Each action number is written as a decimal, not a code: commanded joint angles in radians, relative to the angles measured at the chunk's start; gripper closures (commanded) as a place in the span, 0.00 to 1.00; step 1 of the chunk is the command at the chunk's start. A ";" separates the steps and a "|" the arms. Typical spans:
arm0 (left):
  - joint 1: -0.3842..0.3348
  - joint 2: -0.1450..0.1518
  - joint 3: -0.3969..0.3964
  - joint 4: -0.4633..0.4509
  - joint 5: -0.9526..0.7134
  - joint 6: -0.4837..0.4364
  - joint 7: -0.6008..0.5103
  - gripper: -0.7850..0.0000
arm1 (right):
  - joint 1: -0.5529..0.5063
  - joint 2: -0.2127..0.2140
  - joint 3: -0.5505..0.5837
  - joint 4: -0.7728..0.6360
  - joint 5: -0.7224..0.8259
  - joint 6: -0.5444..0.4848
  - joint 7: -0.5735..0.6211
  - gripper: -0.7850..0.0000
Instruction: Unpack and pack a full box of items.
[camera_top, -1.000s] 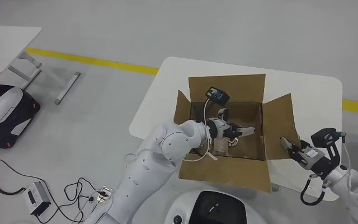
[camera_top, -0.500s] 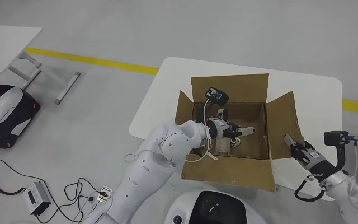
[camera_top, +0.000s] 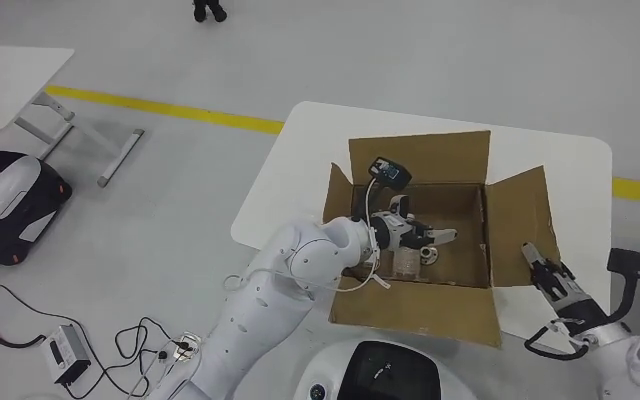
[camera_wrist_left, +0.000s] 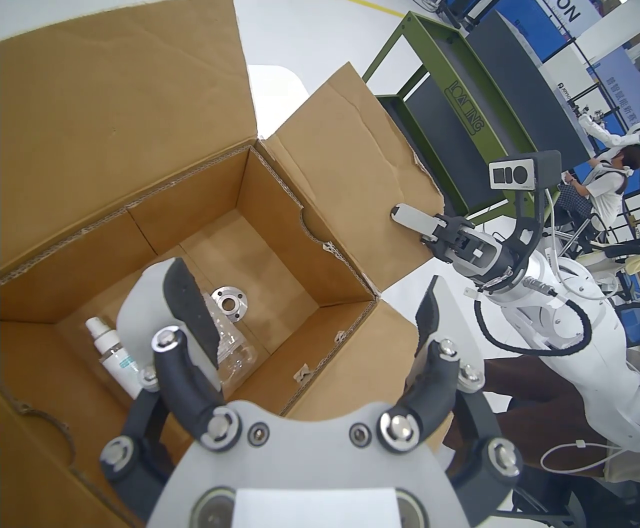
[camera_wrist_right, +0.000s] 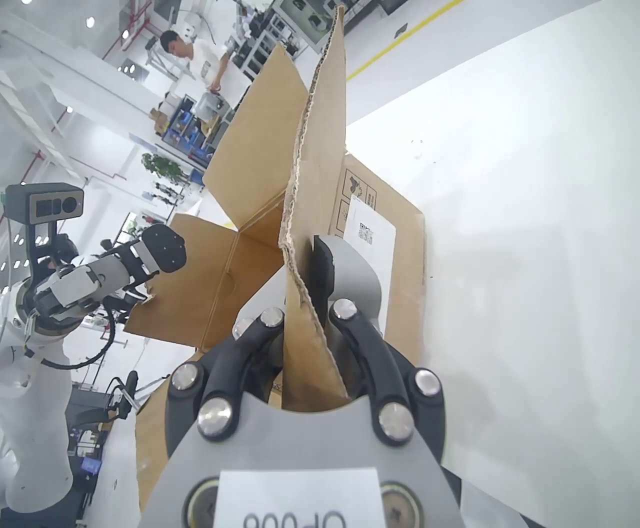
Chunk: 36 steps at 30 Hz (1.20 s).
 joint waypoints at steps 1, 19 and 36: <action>0.001 0.001 0.001 -0.001 0.001 0.000 0.000 0.00 | -0.012 -0.002 0.005 -0.004 0.005 0.030 -0.010 1.00; -0.006 0.007 0.015 0.006 -0.003 0.005 0.018 0.00 | -0.081 -0.012 0.077 -0.076 0.043 0.072 -0.016 1.00; -0.023 0.010 0.025 0.023 -0.014 0.019 0.036 0.00 | -0.102 -0.009 0.119 -0.119 -0.075 0.059 0.085 0.00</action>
